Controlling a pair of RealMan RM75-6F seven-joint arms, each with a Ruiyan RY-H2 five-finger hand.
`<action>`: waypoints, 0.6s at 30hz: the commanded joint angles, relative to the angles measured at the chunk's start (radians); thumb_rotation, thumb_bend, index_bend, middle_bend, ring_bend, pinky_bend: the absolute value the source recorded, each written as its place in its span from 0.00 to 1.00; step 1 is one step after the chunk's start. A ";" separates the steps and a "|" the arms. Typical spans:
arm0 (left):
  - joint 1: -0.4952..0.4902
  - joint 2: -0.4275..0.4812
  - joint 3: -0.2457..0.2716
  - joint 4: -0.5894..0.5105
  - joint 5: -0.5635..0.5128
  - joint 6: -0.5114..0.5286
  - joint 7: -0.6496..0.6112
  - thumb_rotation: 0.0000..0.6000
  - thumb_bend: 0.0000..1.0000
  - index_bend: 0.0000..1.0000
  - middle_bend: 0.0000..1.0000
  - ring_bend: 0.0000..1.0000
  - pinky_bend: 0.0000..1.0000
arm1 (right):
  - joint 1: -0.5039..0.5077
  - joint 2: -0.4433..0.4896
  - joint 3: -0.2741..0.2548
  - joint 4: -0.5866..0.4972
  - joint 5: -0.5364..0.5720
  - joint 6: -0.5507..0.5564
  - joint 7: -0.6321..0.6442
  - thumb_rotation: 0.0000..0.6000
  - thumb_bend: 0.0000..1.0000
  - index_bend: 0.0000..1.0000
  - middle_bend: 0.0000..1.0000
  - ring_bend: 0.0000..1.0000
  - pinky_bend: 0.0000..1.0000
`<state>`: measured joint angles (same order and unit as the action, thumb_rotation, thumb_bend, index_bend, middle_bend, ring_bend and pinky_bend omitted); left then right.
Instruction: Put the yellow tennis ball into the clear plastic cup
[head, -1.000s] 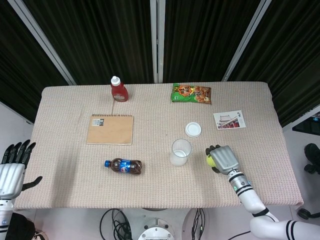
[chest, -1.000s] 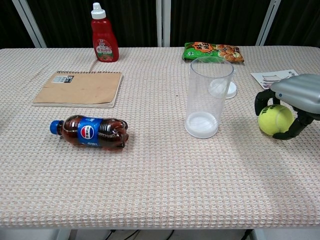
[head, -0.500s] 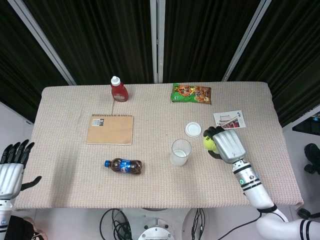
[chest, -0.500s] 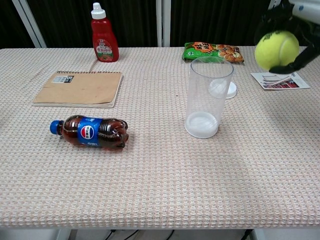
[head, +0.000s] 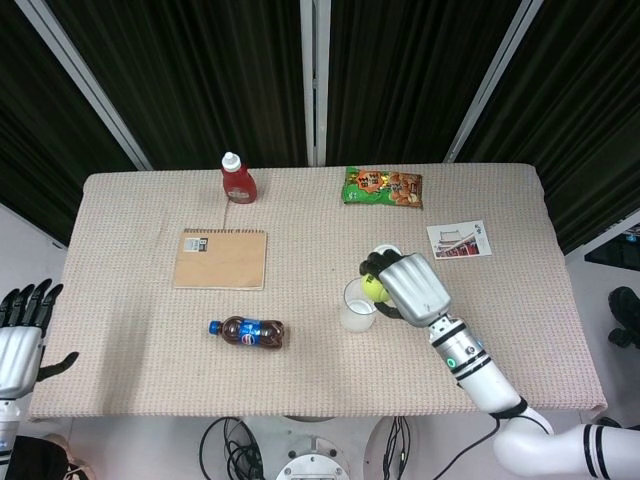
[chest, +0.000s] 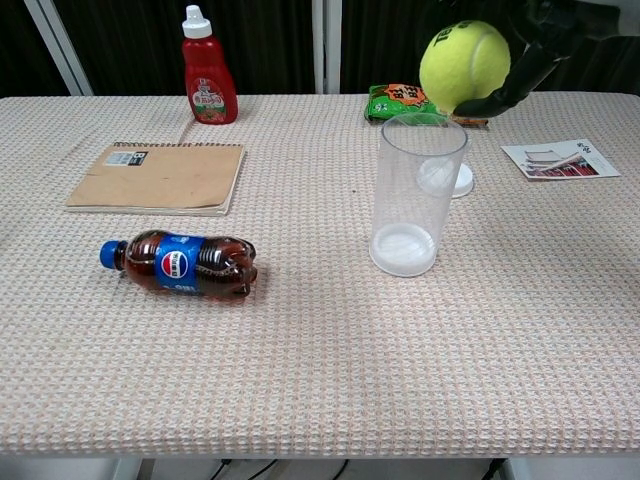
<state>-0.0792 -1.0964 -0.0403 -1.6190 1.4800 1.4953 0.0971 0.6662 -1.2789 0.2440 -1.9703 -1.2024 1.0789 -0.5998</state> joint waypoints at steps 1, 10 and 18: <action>0.003 0.001 0.001 0.003 0.000 0.003 -0.004 1.00 0.12 0.00 0.00 0.00 0.01 | 0.020 -0.023 -0.006 0.012 0.010 -0.011 -0.005 1.00 0.21 0.58 0.53 0.53 0.75; 0.012 -0.006 0.003 0.028 -0.008 0.004 -0.038 1.00 0.12 0.00 0.00 0.00 0.01 | 0.036 -0.015 -0.017 0.009 0.023 -0.028 0.049 1.00 0.04 0.34 0.39 0.38 0.60; 0.014 -0.007 0.001 0.036 -0.003 0.011 -0.050 1.00 0.12 0.00 0.00 0.00 0.01 | 0.046 -0.007 -0.026 0.006 0.018 -0.027 0.074 1.00 0.01 0.21 0.27 0.24 0.45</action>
<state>-0.0651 -1.1040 -0.0395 -1.5827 1.4771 1.5057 0.0475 0.7123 -1.2864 0.2190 -1.9640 -1.1831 1.0500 -0.5271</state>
